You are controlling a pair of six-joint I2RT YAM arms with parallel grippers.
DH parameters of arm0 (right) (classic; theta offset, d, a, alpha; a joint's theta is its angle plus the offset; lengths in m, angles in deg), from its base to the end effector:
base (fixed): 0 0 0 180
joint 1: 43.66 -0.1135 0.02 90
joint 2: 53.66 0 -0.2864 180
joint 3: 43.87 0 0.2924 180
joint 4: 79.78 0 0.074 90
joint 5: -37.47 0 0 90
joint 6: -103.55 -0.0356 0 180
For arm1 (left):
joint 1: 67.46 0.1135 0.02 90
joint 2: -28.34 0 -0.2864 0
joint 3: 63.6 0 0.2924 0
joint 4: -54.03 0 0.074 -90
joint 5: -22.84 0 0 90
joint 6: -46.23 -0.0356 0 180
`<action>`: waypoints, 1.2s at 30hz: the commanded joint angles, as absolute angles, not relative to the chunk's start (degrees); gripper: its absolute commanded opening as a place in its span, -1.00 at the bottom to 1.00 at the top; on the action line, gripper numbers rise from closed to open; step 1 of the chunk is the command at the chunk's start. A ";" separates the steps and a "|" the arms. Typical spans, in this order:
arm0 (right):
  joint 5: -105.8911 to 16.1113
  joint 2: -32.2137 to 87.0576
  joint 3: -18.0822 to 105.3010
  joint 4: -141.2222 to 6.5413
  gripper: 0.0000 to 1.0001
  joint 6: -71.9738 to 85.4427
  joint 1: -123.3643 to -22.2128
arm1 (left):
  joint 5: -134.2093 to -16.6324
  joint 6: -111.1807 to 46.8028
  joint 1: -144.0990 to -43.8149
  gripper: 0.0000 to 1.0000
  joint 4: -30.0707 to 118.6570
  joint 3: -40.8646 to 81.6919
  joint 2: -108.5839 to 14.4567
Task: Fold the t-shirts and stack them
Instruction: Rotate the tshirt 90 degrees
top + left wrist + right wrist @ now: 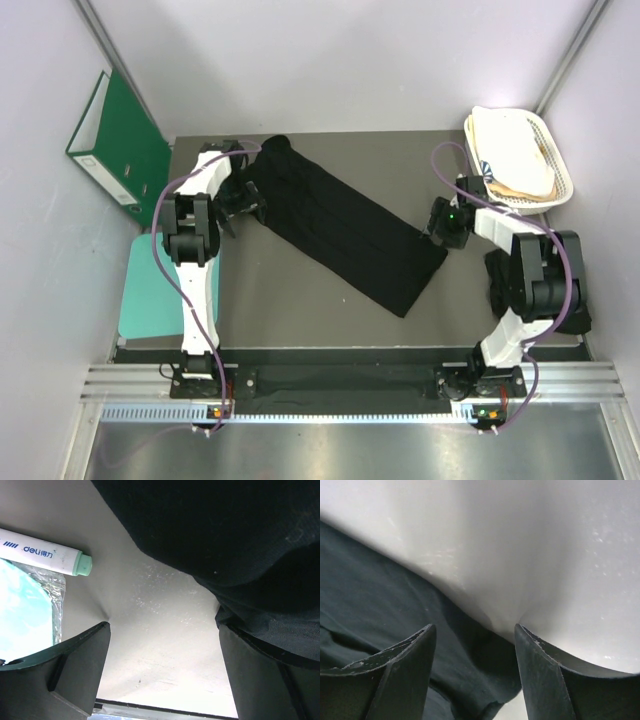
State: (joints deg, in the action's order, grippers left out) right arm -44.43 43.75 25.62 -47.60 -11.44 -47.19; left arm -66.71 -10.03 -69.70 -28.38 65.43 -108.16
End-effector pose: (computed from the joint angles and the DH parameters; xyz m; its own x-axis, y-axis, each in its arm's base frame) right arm 0.3687 0.0278 0.1659 -0.8396 0.3672 -0.4002 0.2467 0.9143 0.3213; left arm 0.5175 -0.0200 0.1630 -0.8526 -0.5225 -0.0061 -0.5225 0.8526 0.0054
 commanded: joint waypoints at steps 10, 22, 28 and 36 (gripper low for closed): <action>-36.18 43.73 21.78 -47.73 -1.00 -11.59 -48.41 | -59.69 -7.38 -69.39 0.92 -19.86 66.63 -113.69; -30.04 30.73 10.09 -32.97 -0.99 -7.64 -49.46 | -63.38 -5.19 -76.94 0.96 -20.13 79.54 -120.54; -31.43 26.59 9.98 -27.16 -0.48 -5.79 -50.52 | -66.90 -2.90 -80.20 0.98 -17.93 85.35 -122.48; -34.86 28.69 19.36 -28.46 0.78 -6.93 -50.43 | -62.51 -4.65 -79.59 0.98 -16.00 66.75 -107.29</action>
